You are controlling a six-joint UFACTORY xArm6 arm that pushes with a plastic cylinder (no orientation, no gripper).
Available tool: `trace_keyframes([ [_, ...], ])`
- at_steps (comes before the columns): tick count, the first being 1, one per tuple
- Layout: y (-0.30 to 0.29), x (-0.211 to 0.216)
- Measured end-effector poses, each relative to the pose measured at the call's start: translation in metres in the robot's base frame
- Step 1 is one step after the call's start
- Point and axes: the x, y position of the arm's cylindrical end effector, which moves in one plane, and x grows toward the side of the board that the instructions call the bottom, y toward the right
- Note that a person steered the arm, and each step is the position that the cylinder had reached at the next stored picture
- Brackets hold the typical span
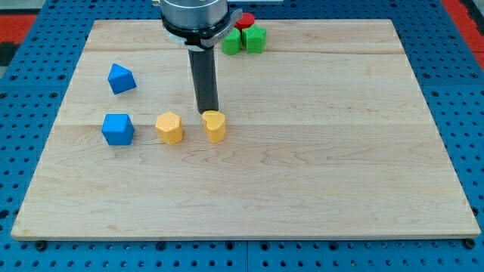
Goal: Push the blue triangle towards the yellow heart
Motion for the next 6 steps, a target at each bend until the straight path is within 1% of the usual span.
trace_keyframes([
  [1,-0.009,-0.038],
  [2,-0.044,-0.086],
  [3,-0.092,-0.128],
  [4,-0.156,-0.144],
  [5,-0.197,-0.139],
  [6,-0.197,-0.123],
])
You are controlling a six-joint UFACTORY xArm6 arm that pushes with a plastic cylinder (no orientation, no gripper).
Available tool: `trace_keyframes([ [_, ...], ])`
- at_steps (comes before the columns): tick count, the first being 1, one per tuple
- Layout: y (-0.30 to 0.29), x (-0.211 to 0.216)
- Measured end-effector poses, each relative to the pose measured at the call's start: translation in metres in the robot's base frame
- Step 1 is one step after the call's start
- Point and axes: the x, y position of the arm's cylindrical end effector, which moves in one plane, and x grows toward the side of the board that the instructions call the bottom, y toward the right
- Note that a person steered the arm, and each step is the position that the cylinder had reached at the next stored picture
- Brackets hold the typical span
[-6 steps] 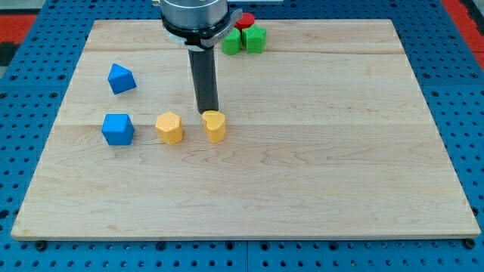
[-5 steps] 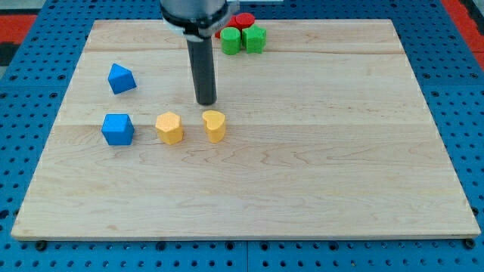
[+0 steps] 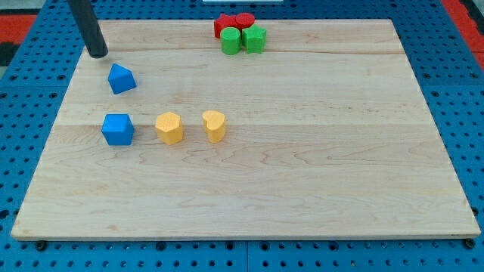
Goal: Push the blue triangle towards the yellow heart
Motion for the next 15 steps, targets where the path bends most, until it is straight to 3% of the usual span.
trace_keyframes([
  [2,0.039,0.042],
  [4,0.114,0.041],
  [6,0.03,0.043],
  [8,0.094,0.053],
  [10,0.046,0.062],
  [12,0.125,0.077],
  [14,0.105,0.09],
  [15,0.125,0.099],
])
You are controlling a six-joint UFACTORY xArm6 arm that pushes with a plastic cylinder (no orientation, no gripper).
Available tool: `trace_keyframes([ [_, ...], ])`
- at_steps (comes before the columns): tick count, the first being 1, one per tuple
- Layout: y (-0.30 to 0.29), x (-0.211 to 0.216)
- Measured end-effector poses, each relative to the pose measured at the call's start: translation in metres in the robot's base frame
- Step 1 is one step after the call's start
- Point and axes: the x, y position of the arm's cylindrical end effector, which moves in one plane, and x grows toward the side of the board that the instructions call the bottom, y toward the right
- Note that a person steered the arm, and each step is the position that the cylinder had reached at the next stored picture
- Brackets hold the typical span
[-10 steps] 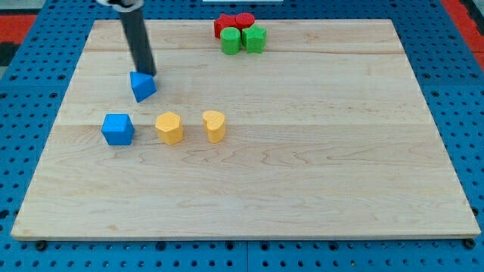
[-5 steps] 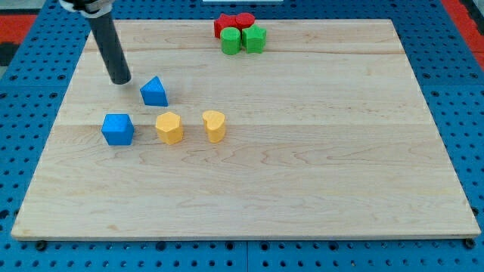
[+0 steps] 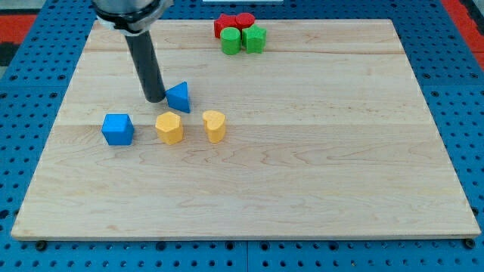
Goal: Push the blue triangle towards the yellow heart
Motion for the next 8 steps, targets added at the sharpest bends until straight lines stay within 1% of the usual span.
trace_keyframes([
  [3,0.087,0.001],
  [4,0.085,-0.008],
  [5,0.106,-0.02],
  [6,0.124,-0.012],
  [8,0.125,0.031],
])
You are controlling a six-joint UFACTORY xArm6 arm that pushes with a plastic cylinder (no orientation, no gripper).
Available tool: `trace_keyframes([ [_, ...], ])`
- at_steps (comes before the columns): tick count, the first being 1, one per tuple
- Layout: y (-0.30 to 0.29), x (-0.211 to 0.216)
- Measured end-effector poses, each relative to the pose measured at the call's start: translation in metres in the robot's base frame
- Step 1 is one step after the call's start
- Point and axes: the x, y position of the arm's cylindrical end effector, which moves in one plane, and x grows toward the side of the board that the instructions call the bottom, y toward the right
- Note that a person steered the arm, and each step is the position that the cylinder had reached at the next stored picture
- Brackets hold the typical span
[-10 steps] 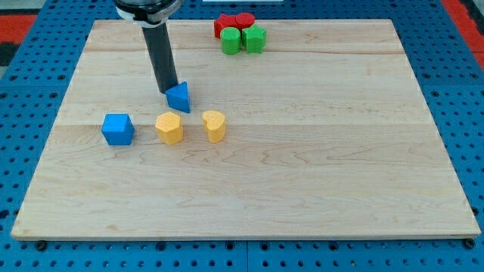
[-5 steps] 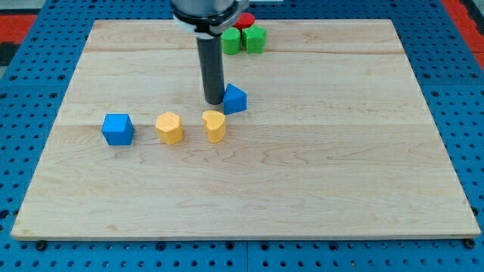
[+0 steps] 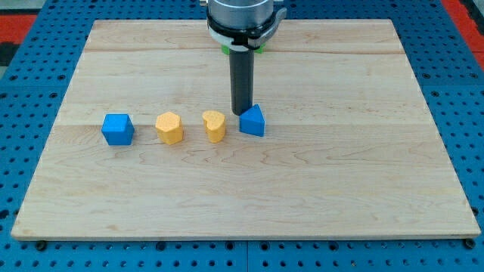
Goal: Push the blue triangle towards the yellow heart
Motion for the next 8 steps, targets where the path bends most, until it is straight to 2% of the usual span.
trace_keyframes([
  [2,0.011,-0.014],
  [4,0.053,-0.012],
  [8,0.042,0.003],
])
